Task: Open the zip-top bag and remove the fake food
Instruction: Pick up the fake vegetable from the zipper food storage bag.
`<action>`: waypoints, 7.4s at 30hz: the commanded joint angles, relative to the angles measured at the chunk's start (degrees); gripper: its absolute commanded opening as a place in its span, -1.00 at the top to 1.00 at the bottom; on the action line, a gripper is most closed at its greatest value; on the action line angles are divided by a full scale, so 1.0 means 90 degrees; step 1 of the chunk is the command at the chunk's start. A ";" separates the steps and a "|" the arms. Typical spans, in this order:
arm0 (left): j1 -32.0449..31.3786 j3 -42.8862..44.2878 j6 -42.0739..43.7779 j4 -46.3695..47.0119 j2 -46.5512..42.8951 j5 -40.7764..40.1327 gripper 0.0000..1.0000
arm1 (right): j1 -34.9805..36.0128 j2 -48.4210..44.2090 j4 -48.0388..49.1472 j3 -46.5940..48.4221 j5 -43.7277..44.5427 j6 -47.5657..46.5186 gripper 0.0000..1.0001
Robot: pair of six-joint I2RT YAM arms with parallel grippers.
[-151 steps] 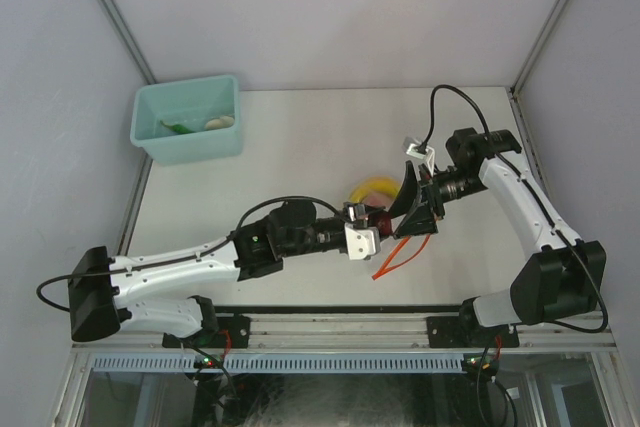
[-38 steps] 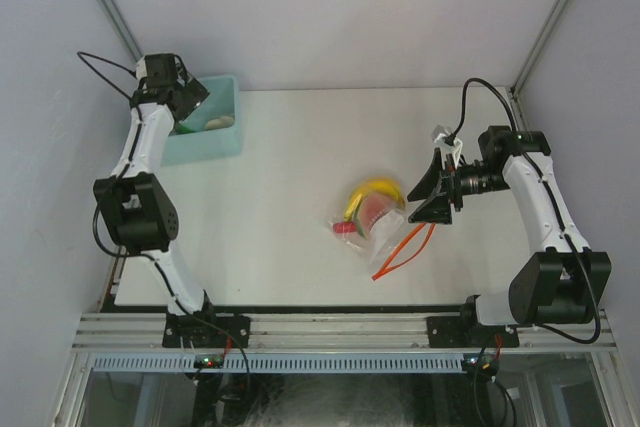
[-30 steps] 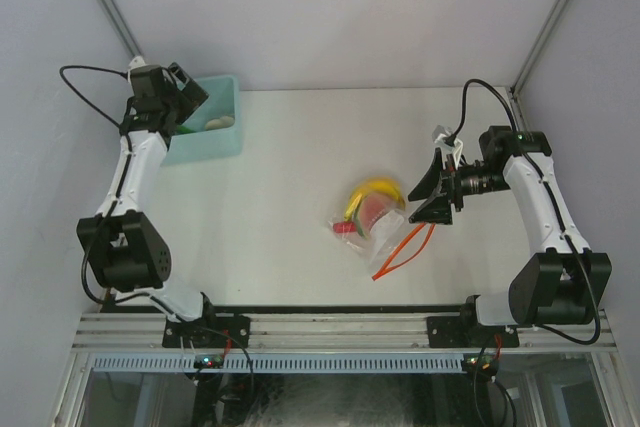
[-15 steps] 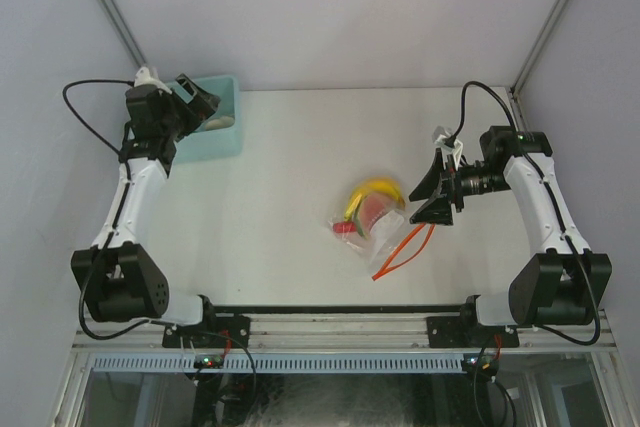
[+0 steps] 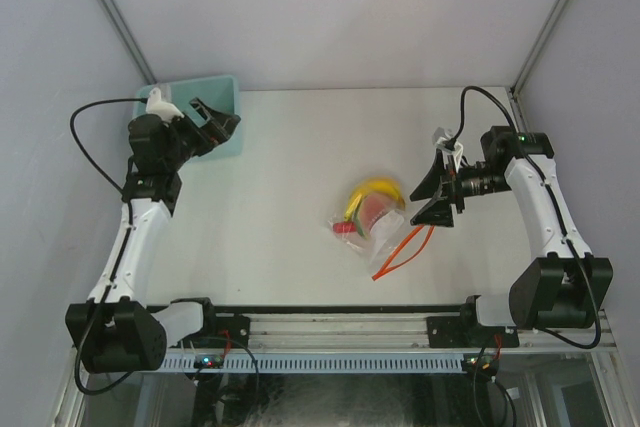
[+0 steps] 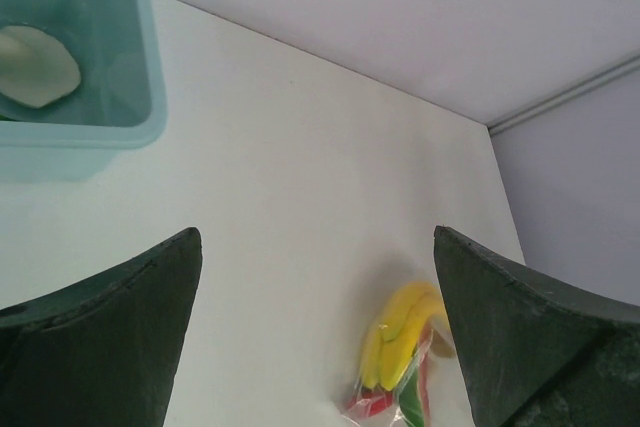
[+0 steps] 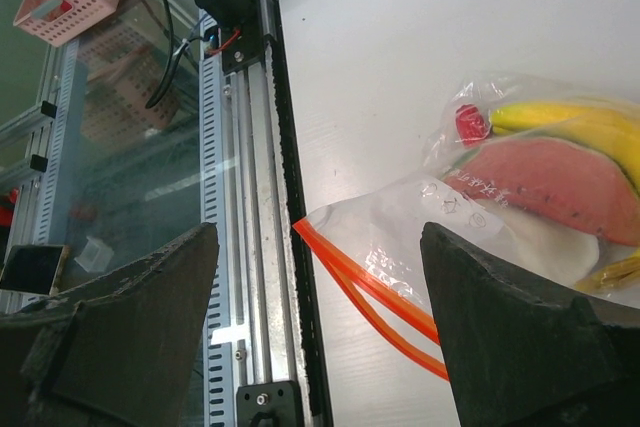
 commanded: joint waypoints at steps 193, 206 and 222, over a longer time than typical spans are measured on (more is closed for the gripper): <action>-0.4567 0.0180 0.0411 0.1979 0.4782 0.0198 0.33 | 0.1158 -0.2205 0.6502 -0.4462 0.2056 -0.1129 1.00; -0.4558 0.0067 0.0300 0.2073 0.4683 0.0145 0.34 | 0.0072 -0.3121 0.5480 -0.4450 0.0741 -0.0826 1.00; -0.4558 0.0043 -0.0245 0.2306 0.4443 0.0349 0.12 | -0.0116 -0.3188 0.3450 -0.3482 -0.0035 -0.1051 1.00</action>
